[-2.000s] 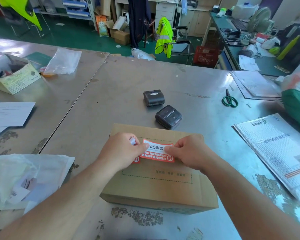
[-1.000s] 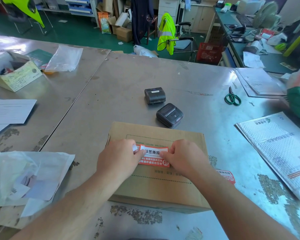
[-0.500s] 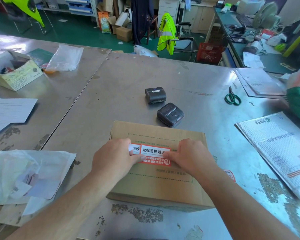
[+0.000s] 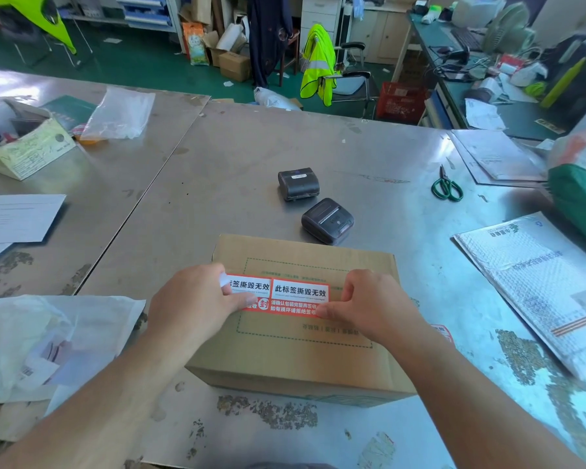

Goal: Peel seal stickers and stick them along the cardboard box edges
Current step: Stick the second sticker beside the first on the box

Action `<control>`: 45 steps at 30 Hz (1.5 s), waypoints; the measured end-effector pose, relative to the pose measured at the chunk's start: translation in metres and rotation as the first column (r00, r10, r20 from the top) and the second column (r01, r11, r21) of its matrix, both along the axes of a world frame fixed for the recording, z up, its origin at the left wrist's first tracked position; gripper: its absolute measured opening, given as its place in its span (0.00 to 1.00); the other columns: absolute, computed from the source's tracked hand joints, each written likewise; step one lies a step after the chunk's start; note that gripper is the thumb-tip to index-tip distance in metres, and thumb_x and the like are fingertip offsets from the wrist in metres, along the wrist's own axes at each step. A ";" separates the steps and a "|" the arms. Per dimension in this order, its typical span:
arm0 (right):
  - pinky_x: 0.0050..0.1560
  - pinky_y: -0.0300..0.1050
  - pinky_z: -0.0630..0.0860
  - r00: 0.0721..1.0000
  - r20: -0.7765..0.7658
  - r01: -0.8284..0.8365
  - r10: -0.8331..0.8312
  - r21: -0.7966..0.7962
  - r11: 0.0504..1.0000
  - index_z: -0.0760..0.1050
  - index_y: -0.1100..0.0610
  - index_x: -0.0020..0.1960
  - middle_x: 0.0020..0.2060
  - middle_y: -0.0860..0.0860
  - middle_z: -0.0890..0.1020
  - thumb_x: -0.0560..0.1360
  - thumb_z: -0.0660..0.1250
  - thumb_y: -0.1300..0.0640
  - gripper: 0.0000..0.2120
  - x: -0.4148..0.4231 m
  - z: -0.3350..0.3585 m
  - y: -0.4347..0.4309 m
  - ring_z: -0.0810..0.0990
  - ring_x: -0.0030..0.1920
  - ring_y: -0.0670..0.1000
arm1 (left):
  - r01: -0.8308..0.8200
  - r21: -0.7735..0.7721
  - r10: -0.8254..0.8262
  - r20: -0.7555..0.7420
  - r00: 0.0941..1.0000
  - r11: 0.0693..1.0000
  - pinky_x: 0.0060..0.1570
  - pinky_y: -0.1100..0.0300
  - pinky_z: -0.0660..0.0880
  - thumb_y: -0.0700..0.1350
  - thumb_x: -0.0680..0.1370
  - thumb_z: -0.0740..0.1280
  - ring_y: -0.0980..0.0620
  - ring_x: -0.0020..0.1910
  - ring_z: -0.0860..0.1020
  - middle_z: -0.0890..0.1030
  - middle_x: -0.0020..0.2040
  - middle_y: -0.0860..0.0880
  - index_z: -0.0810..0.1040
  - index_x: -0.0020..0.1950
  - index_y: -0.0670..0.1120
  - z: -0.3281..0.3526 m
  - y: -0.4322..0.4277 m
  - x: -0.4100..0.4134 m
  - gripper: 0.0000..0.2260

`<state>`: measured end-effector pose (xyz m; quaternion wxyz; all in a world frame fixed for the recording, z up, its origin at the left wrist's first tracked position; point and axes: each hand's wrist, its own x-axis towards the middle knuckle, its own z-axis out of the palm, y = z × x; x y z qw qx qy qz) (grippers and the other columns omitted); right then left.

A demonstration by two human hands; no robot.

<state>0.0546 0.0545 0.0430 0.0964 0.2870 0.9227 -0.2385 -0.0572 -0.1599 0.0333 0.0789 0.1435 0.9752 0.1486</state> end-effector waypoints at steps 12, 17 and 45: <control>0.29 0.42 0.63 0.995 -0.066 0.081 -0.075 0.094 0.992 0.71 0.54 0.36 0.35 0.52 0.80 0.74 0.67 0.35 0.23 -0.006 -0.010 -0.002 0.79 0.39 0.55 | -0.010 0.051 0.011 -0.019 1.000 0.999 0.29 0.57 0.64 0.59 0.72 0.73 0.52 0.36 0.75 0.76 0.34 0.53 0.74 0.38 0.48 0.002 -0.016 -0.005 0.16; 0.28 0.42 0.61 0.994 -0.075 0.092 -0.083 0.116 0.989 0.68 0.53 0.34 0.35 0.52 0.80 0.74 0.66 0.34 0.24 -0.007 -0.012 -0.002 0.78 0.39 0.55 | 0.094 0.038 -0.092 -0.058 0.994 0.995 0.29 0.57 0.62 0.61 0.72 0.71 0.51 0.37 0.74 0.75 0.35 0.53 0.73 0.39 0.48 -0.002 0.004 0.003 0.18; 0.29 0.42 0.65 0.997 -0.036 -0.070 0.070 0.011 0.998 0.70 0.52 0.38 0.34 0.47 0.79 0.70 0.73 0.36 0.21 0.007 -0.002 0.003 0.76 0.35 0.48 | 0.160 -0.035 -0.161 -0.005 0.987 0.986 0.34 0.57 0.69 0.64 0.71 0.70 0.53 0.38 0.75 0.76 0.36 0.54 0.73 0.39 0.50 -0.001 0.024 0.008 0.18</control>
